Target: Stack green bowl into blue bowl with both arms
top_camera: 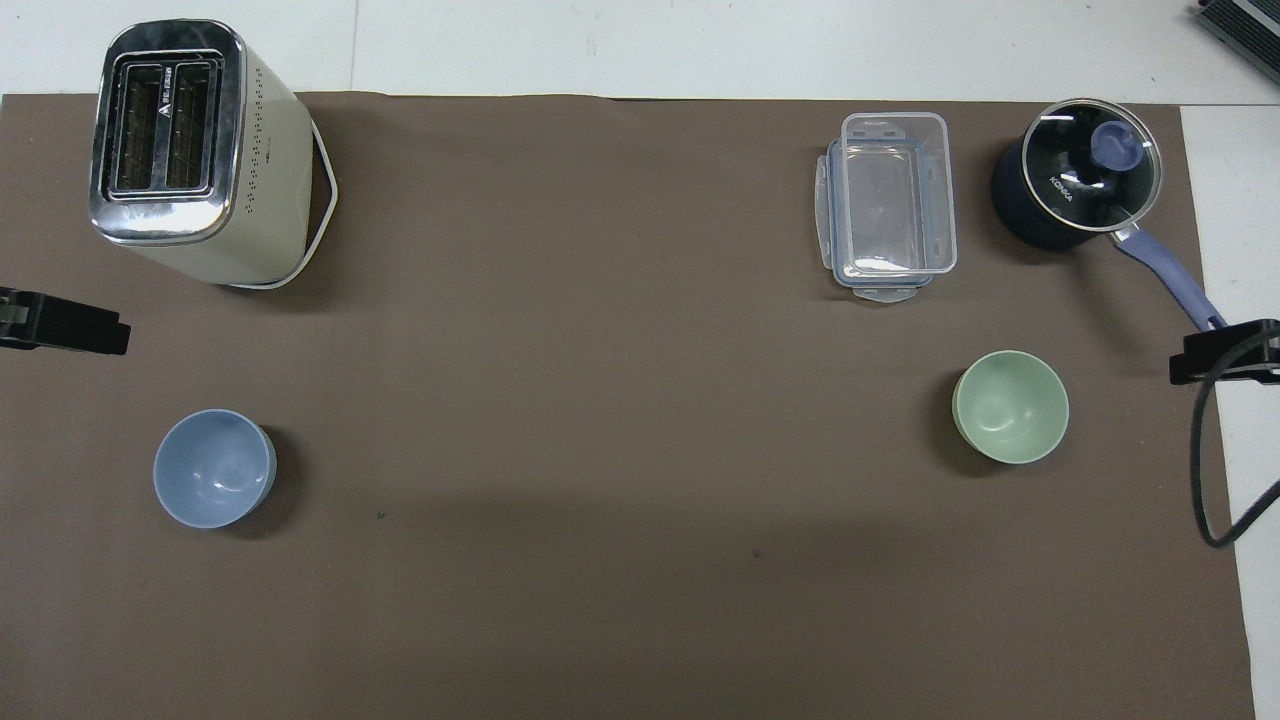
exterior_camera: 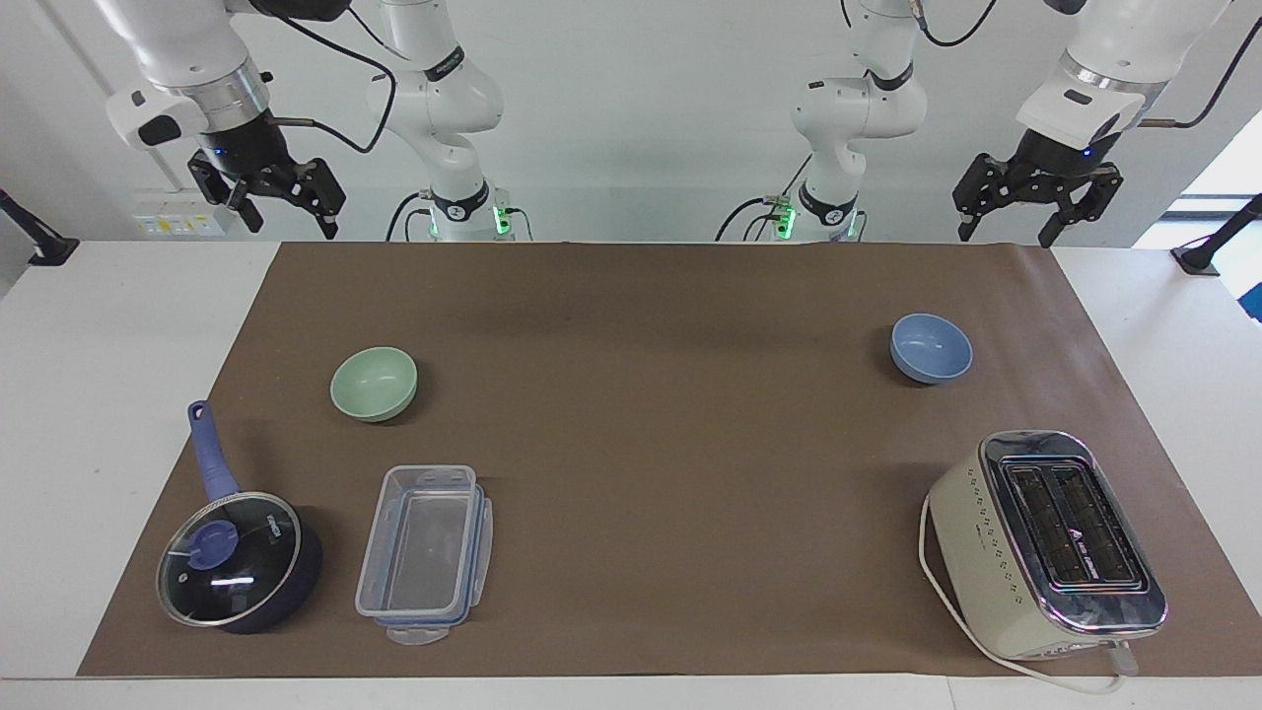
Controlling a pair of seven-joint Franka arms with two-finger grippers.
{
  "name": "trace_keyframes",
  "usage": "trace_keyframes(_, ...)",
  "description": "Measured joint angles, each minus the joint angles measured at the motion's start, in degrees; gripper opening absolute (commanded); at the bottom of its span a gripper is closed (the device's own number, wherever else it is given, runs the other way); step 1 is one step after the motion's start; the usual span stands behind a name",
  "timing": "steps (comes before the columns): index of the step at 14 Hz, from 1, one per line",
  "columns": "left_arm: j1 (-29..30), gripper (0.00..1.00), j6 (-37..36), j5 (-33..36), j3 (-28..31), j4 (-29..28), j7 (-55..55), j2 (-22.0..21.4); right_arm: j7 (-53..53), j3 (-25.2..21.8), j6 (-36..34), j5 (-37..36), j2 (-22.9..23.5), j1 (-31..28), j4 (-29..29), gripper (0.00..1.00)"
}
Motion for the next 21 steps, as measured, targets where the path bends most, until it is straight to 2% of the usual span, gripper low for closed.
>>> trace_keyframes(21, 0.67, 1.0, 0.03, 0.0, 0.21, -0.13, 0.02, 0.0, -0.02, -0.01, 1.31, 0.0, -0.01, -0.01, -0.13, 1.0)
